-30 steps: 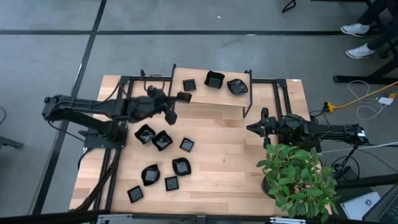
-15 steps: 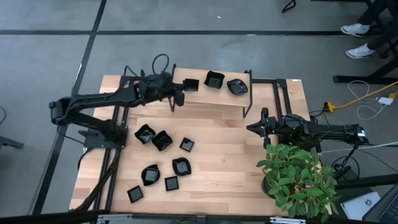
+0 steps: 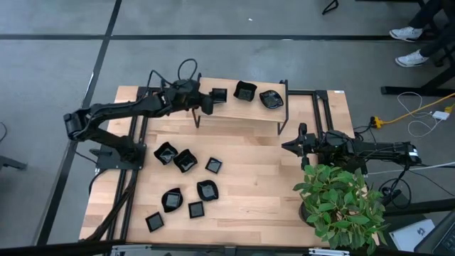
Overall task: Pick & Place Mini shaped plates
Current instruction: Stack the square plate on top of the square plate on the shelf
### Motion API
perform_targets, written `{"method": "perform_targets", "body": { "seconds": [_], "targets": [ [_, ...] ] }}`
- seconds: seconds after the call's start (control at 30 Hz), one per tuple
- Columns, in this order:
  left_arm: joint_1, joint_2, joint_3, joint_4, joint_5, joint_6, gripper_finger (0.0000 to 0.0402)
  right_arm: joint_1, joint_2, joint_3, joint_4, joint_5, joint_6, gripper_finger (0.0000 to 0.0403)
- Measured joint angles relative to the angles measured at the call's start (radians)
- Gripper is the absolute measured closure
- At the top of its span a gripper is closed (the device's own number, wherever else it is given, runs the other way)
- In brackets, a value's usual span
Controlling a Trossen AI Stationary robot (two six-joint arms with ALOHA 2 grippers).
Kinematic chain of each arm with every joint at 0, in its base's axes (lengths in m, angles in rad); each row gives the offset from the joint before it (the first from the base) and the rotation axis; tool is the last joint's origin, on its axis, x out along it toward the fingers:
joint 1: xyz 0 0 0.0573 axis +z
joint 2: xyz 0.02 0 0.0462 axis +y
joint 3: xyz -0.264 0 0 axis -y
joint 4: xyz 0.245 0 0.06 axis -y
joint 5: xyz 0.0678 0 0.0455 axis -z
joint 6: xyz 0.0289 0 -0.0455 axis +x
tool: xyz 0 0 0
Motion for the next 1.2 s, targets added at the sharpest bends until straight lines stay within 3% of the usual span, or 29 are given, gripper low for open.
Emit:
{"method": "perform_targets", "body": {
  "seconds": [0.67, 1.2],
  "targets": [
    [0.054, -0.006, 0.0, -0.083, 0.019, -0.107, 0.0391, 0.0, 0.0, 0.0, 0.0, 0.0, 0.0, 0.0369],
    [0.056, -0.006, 0.0, -0.081, 0.017, -0.105, 0.0305, 0.0, 0.0, 0.0, 0.0, 0.0, 0.0, 0.0369]
  ]
}}
